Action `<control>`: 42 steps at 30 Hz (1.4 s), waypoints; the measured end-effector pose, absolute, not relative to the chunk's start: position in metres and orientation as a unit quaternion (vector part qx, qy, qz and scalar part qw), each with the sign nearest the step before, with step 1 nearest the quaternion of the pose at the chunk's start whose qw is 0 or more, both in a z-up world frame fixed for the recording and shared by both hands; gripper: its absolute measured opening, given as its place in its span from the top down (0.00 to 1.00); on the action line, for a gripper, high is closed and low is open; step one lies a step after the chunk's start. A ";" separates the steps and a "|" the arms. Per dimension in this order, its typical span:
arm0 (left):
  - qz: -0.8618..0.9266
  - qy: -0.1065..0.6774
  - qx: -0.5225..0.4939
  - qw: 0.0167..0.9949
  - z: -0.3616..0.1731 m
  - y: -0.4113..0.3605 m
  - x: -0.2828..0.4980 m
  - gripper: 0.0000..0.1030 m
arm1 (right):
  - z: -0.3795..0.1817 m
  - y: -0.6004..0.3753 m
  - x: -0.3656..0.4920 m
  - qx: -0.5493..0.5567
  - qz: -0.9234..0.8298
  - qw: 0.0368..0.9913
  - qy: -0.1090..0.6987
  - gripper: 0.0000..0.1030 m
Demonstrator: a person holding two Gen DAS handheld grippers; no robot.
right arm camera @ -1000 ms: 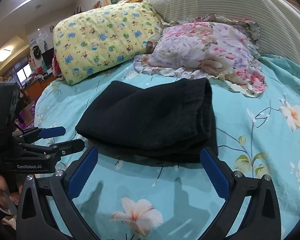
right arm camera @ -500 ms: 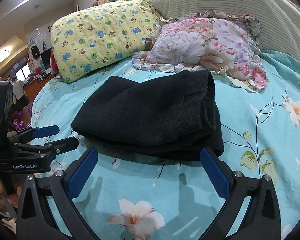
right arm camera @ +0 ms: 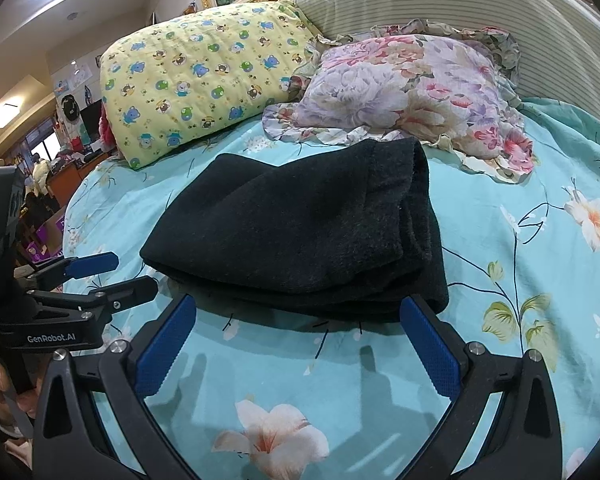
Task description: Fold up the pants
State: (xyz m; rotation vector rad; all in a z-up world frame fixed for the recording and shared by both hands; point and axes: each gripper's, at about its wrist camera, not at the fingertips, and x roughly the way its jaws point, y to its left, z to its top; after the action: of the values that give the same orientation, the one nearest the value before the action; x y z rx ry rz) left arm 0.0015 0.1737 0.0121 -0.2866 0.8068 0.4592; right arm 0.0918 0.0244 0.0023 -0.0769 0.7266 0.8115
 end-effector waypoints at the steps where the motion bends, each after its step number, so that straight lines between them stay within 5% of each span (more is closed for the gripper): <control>1: 0.222 0.387 -0.138 0.884 0.012 0.174 0.002 0.16 | 0.002 0.025 0.092 -0.037 0.386 0.855 0.346 0.01; 42: 0.218 0.376 -0.135 0.891 0.025 0.177 0.006 0.16 | 0.014 0.025 0.096 -0.023 0.391 0.860 0.328 0.01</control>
State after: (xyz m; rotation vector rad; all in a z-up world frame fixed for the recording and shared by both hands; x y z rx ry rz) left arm 0.0061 0.1766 0.0246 -0.2810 0.7802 0.4522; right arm 0.0962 0.0252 0.0143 -0.0475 0.6889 0.8202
